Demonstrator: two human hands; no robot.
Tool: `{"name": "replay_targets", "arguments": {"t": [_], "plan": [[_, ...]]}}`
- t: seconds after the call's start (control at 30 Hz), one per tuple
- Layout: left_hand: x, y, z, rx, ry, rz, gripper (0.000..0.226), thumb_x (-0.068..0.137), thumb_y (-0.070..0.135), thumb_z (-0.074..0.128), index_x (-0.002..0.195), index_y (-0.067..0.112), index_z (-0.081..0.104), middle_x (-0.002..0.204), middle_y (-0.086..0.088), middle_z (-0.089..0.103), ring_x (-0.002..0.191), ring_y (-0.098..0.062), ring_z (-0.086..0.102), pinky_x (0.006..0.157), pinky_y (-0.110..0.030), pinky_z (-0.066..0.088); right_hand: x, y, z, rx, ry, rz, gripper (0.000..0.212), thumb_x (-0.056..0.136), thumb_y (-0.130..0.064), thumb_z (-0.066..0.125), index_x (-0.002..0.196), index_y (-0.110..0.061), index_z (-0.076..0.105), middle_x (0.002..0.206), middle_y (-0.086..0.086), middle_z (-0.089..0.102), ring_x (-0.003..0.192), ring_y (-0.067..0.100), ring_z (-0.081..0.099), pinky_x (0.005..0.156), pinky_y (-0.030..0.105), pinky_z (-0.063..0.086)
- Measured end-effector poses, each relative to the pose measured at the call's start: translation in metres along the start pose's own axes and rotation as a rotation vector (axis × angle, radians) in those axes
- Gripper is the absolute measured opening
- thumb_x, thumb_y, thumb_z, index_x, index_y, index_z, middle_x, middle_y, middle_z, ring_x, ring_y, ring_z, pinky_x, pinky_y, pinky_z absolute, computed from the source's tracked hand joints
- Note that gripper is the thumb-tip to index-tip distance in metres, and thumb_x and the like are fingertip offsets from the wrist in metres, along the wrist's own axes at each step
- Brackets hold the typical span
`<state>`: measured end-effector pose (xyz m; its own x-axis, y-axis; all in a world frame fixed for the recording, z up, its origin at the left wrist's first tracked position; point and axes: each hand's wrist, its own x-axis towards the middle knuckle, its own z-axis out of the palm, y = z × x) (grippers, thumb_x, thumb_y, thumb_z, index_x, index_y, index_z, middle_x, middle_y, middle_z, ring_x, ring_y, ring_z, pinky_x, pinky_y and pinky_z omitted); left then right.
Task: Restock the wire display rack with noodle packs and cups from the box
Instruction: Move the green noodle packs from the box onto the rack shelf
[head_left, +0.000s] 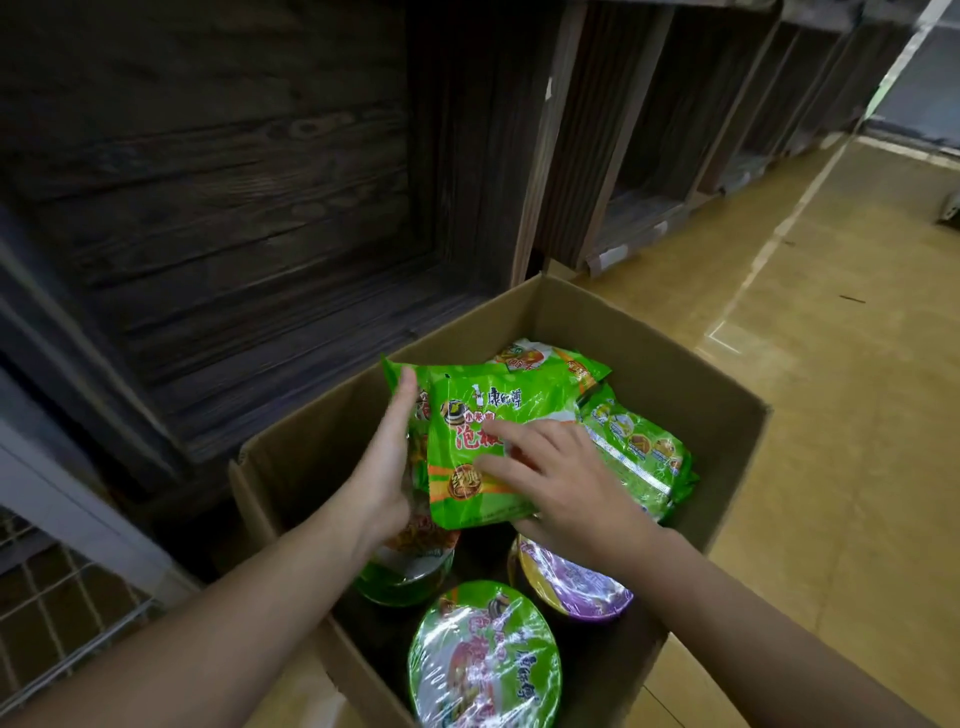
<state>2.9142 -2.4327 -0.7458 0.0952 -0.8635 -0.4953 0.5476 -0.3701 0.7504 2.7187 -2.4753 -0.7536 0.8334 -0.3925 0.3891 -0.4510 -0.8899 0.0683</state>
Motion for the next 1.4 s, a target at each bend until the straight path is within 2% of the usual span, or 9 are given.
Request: {"name": "replay_targets", "arguments": {"t": [0.1, 0.2, 0.3, 0.43, 0.57, 0.73, 0.87, 1.07, 1.4], "plan": [[-0.002, 0.0, 0.002, 0.093, 0.069, 0.045, 0.094, 0.052, 0.053, 0.089, 0.134, 0.025, 0.05, 0.111, -0.008, 0.072, 0.097, -0.03, 0.071, 0.083, -0.052, 0.056, -0.003, 0.006, -0.004, 0.151, -0.059, -0.026, 0.067, 0.073, -0.033, 0.076, 0.133, -0.027, 0.047, 0.149, 0.0, 0.044, 0.121, 0.024, 0.05, 0.099, 0.04, 0.042], [0.0, -0.002, 0.003, 0.153, 0.154, 0.096, 0.07, 0.07, 0.029, 0.083, 0.128, 0.021, 0.045, 0.104, -0.006, 0.07, 0.087, -0.024, 0.071, 0.067, -0.036, 0.056, -0.004, 0.011, -0.014, 0.4, -0.006, 0.049, 0.046, 0.086, -0.04, 0.067, 0.125, -0.018, 0.062, 0.143, 0.003, 0.049, 0.124, 0.019, 0.051, 0.103, 0.039, 0.042], [0.0, -0.003, 0.005, 0.16, 0.165, 0.101, 0.066, 0.078, 0.028, 0.077, 0.134, 0.022, 0.041, 0.106, -0.008, 0.069, 0.09, -0.026, 0.069, 0.073, -0.038, 0.057, 0.0, 0.019, -0.014, 0.398, 0.136, 0.496, 0.045, 0.09, -0.042, 0.061, 0.128, -0.018, 0.06, 0.142, 0.006, 0.048, 0.13, 0.018, 0.045, 0.106, 0.044, 0.041], [0.001, -0.004, 0.007, 0.148, 0.1, 0.052, 0.067, 0.077, 0.034, 0.076, 0.135, 0.02, 0.045, 0.108, -0.011, 0.072, 0.092, -0.031, 0.071, 0.08, -0.047, 0.058, 0.015, 0.018, -0.011, 0.873, -0.168, 0.978, 0.069, 0.093, -0.049, 0.057, 0.151, -0.033, 0.023, 0.137, 0.013, 0.056, 0.114, 0.025, 0.063, 0.1, 0.044, 0.05], [0.0, -0.003, 0.007, 0.206, 0.099, 0.018, 0.096, 0.047, 0.047, 0.093, 0.127, 0.017, 0.05, 0.103, -0.013, 0.074, 0.086, -0.032, 0.073, 0.077, -0.049, 0.059, 0.024, 0.014, -0.003, 0.909, -0.296, 0.943, 0.059, 0.095, -0.05, 0.052, 0.146, -0.033, 0.03, 0.116, 0.006, 0.066, 0.094, 0.016, 0.068, 0.088, 0.035, 0.055], [-0.003, -0.009, 0.0, 0.284, 0.224, 0.023, 0.064, 0.07, 0.023, 0.085, 0.115, 0.025, 0.04, 0.103, -0.008, 0.065, 0.084, -0.028, 0.068, 0.062, -0.033, 0.054, 0.041, 0.059, 0.024, 0.603, -0.186, 1.163, 0.037, 0.103, -0.037, 0.043, 0.135, -0.02, 0.045, 0.085, 0.005, 0.062, 0.066, 0.019, 0.056, 0.063, 0.028, 0.043], [0.0, -0.01, -0.008, 0.259, 0.248, 0.048, 0.067, 0.067, 0.021, 0.087, 0.117, 0.022, 0.044, 0.105, -0.011, 0.067, 0.086, -0.031, 0.07, 0.074, -0.047, 0.059, 0.053, 0.078, 0.045, 0.525, -0.321, 1.157, 0.049, 0.102, -0.032, 0.045, 0.149, -0.029, 0.034, 0.111, 0.016, 0.066, 0.07, 0.024, 0.057, 0.063, 0.027, 0.042], [-0.003, -0.009, -0.014, 0.234, 0.293, 0.072, 0.067, 0.07, 0.02, 0.086, 0.117, 0.026, 0.039, 0.105, -0.007, 0.064, 0.088, -0.03, 0.068, 0.07, -0.042, 0.058, 0.067, 0.086, 0.04, 0.649, -0.02, 1.366, 0.041, 0.085, -0.042, 0.071, 0.117, -0.017, 0.062, 0.088, 0.007, 0.061, 0.082, 0.028, 0.064, 0.081, 0.047, 0.057], [0.001, -0.005, -0.003, 0.25, 0.338, 0.155, 0.068, 0.073, 0.02, 0.083, 0.122, 0.026, 0.036, 0.108, -0.006, 0.062, 0.09, -0.026, 0.066, 0.071, -0.036, 0.054, 0.053, 0.082, -0.061, 0.859, 0.183, 0.957, 0.05, 0.082, -0.003, 0.074, 0.117, -0.029, 0.049, 0.108, 0.0, 0.064, 0.087, 0.014, 0.066, 0.059, 0.017, 0.052]]}}
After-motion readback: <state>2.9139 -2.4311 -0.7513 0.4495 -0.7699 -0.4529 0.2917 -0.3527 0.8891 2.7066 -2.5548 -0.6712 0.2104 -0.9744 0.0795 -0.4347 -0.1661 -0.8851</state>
